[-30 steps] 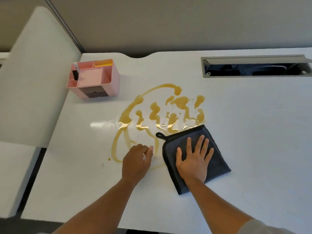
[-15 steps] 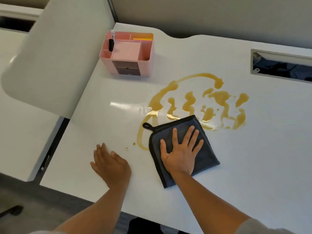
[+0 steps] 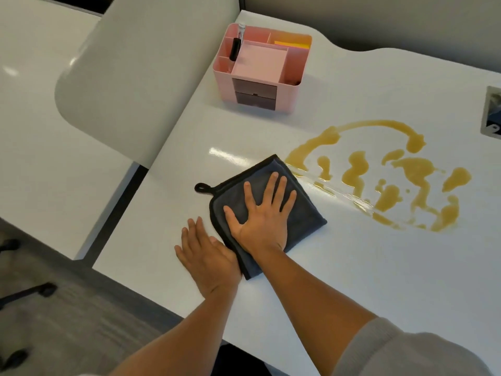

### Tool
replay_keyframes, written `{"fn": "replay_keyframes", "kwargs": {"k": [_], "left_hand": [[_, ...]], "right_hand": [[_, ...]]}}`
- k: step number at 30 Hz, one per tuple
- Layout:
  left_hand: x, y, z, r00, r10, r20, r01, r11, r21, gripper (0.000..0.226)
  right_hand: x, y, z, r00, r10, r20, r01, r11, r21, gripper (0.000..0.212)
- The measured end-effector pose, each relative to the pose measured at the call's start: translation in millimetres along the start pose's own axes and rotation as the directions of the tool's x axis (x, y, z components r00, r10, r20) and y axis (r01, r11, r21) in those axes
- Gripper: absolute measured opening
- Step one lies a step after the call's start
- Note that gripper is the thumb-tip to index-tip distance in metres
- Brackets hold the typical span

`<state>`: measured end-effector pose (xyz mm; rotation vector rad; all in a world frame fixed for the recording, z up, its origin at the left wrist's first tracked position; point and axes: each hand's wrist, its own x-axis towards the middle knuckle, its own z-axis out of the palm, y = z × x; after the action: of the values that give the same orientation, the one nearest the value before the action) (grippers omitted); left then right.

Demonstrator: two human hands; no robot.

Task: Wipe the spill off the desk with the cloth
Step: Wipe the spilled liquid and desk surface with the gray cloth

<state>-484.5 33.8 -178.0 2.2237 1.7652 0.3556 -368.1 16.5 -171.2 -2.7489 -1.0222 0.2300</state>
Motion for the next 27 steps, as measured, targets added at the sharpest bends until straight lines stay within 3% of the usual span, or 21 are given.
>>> {"fn": "replay_keyframes", "kwargs": {"k": [10,20,27], "left_hand": [[-1,-2,0,1.0,-0.004,0.005,0.004,1.0,-0.018,0.051],[1,-3,2,0.999,0.016,0.035,-0.017,0.999,0.028,0.056],[0,-2,0,0.999,0.011,0.042,-0.012,1.0,0.027,0.055]], "right_hand": [[60,17,-10,0.989,-0.149,0.02,0.148,0.988,0.052,0.07],[103,104,-37,0.99,0.137,-0.038,-0.136,0.99,0.029,0.072],[84,109,-37,0.976,0.209,-0.052,-0.209,0.978,0.019,0.072]]}}
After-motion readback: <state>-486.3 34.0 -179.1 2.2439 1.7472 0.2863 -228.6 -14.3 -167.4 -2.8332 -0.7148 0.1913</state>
